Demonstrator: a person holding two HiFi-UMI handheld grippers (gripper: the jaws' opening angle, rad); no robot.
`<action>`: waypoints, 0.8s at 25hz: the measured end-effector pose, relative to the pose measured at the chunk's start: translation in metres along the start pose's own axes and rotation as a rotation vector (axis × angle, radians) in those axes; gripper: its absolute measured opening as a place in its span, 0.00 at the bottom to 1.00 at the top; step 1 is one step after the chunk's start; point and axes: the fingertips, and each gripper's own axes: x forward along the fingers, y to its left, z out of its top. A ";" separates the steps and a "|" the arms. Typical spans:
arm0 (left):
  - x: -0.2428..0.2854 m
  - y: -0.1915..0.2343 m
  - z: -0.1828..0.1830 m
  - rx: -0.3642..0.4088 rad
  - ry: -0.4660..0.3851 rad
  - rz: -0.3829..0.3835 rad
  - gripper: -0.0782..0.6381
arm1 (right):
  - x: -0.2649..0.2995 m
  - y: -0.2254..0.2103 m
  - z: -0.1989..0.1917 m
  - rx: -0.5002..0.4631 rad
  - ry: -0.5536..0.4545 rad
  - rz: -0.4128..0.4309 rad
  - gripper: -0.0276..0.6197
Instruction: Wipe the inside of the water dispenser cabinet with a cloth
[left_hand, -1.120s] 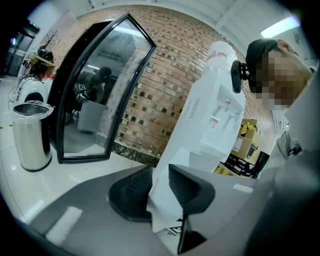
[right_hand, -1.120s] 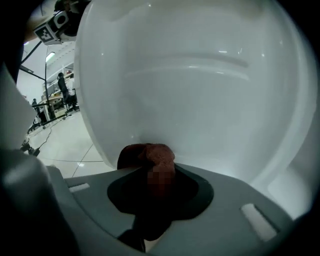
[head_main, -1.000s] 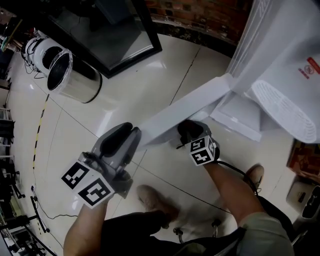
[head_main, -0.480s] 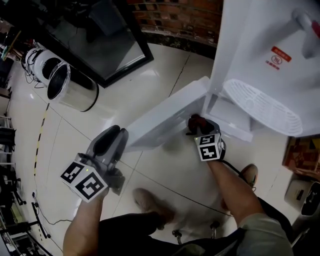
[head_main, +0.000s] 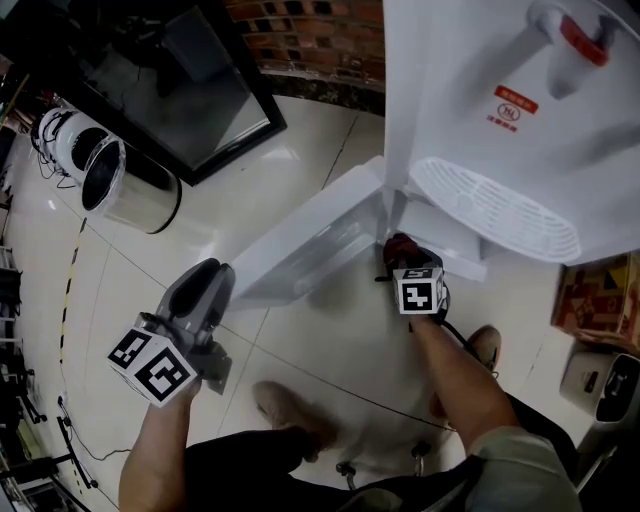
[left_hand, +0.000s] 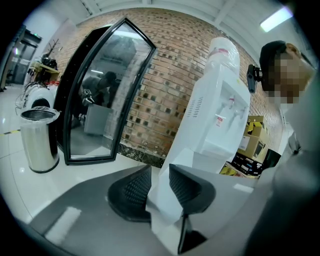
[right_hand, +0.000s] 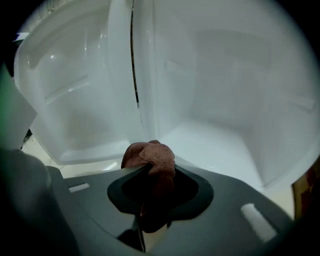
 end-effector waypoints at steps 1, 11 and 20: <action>0.000 -0.001 0.000 -0.002 0.000 -0.002 0.26 | 0.006 0.001 -0.002 0.002 0.019 0.010 0.21; 0.002 0.002 -0.001 -0.010 0.002 -0.022 0.26 | 0.021 -0.002 0.028 0.109 -0.022 0.029 0.21; 0.000 -0.008 -0.008 -0.032 0.023 -0.069 0.25 | -0.046 0.013 0.095 0.145 -0.266 0.096 0.21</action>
